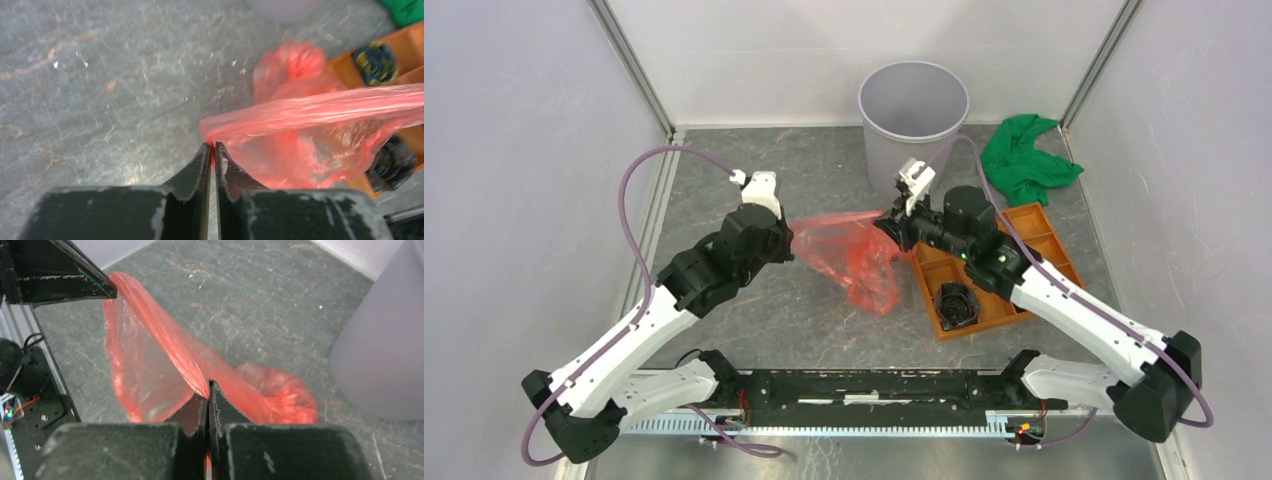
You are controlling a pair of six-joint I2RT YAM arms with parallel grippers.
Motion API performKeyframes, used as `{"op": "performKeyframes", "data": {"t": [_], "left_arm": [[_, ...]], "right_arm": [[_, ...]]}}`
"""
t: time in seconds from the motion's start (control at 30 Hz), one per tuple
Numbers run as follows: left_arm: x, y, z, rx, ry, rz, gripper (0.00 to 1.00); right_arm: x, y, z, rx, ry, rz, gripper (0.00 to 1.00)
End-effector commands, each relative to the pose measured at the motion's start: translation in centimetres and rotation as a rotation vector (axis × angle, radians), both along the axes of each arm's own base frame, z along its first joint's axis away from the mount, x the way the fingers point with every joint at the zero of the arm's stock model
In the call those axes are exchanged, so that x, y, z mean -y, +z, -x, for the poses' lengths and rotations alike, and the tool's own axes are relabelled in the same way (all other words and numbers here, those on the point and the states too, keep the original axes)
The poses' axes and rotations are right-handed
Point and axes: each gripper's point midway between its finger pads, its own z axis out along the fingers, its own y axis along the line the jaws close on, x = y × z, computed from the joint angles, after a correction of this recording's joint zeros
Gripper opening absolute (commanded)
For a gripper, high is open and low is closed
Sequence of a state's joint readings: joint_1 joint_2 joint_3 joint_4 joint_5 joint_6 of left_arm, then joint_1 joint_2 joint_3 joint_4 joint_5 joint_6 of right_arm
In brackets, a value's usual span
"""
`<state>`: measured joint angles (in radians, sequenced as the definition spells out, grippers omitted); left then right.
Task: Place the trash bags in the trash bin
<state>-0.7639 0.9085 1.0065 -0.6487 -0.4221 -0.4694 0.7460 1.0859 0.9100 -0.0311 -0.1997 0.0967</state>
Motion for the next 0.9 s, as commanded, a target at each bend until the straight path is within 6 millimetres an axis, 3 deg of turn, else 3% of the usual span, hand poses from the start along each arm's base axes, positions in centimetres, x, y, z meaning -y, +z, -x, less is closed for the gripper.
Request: {"op": "performKeyframes", "data": {"t": [0.0, 0.1, 0.17, 0.2, 0.27, 0.3, 0.33, 0.37, 0.47, 0.53, 0.6, 0.67, 0.73, 0.87], "left_arm": [[-0.4, 10.3, -1.8, 0.192, 0.039, 0.053, 0.07], [-0.3, 17.6, -1.0, 0.316, -0.02, 0.134, 0.02], [-0.4, 21.5, 0.4, 0.405, -0.069, 0.218, 0.02], [-0.4, 22.7, 1.3, 0.442, -0.103, 0.261, 0.02], [-0.9, 23.0, 2.3, 0.475, -0.11, 0.32, 0.02], [-1.2, 21.9, 2.3, 0.463, -0.088, 0.333, 0.02], [-1.3, 19.0, 1.9, 0.416, -0.061, 0.313, 0.02], [-1.6, 17.4, 1.8, 0.385, -0.027, 0.313, 0.02], [-1.7, 7.5, 0.9, 0.169, 0.067, 0.21, 0.02], [-1.7, 3.4, 1.2, 0.067, 0.089, 0.156, 0.02], [-1.8, 1.7, 1.4, 0.025, 0.097, 0.141, 0.02], [-1.3, 1.6, 1.7, 0.014, 0.074, 0.162, 0.13], [-0.4, 2.1, 2.1, 0.016, 0.028, 0.21, 0.36], [0.6, 2.1, 3.4, 0.01, -0.022, 0.33, 0.71]], "right_arm": [[-0.6, 9.9, -2.3, 0.167, -0.038, -0.062, 0.01], [-0.6, 16.3, -1.7, 0.275, -0.01, -0.136, 0.01], [-0.5, 18.7, -0.6, 0.335, 0.022, -0.191, 0.01], [-0.3, 19.3, 0.1, 0.355, 0.038, -0.214, 0.01], [-0.1, 18.8, 0.7, 0.371, 0.049, -0.241, 0.01], [0.1, 17.5, 0.6, 0.364, 0.04, -0.243, 0.01], [0.3, 15.9, 0.4, 0.349, 0.016, -0.244, 0.01], [0.5, 12.9, -0.2, 0.303, -0.019, -0.218, 0.01], [1.3, 4.8, -1.8, 0.153, -0.131, -0.142, 0.01], [1.8, -0.2, -2.4, 0.054, -0.176, -0.067, 0.0], [1.9, -3.0, -2.7, -0.009, -0.193, 0.002, 0.0], [2.0, -3.4, -3.0, -0.036, -0.207, 0.028, 0.01], [1.8, -2.6, -3.1, -0.037, -0.211, 0.009, 0.01], [2.4, -2.3, -3.6, -0.071, -0.275, -0.031, 0.01]]}}
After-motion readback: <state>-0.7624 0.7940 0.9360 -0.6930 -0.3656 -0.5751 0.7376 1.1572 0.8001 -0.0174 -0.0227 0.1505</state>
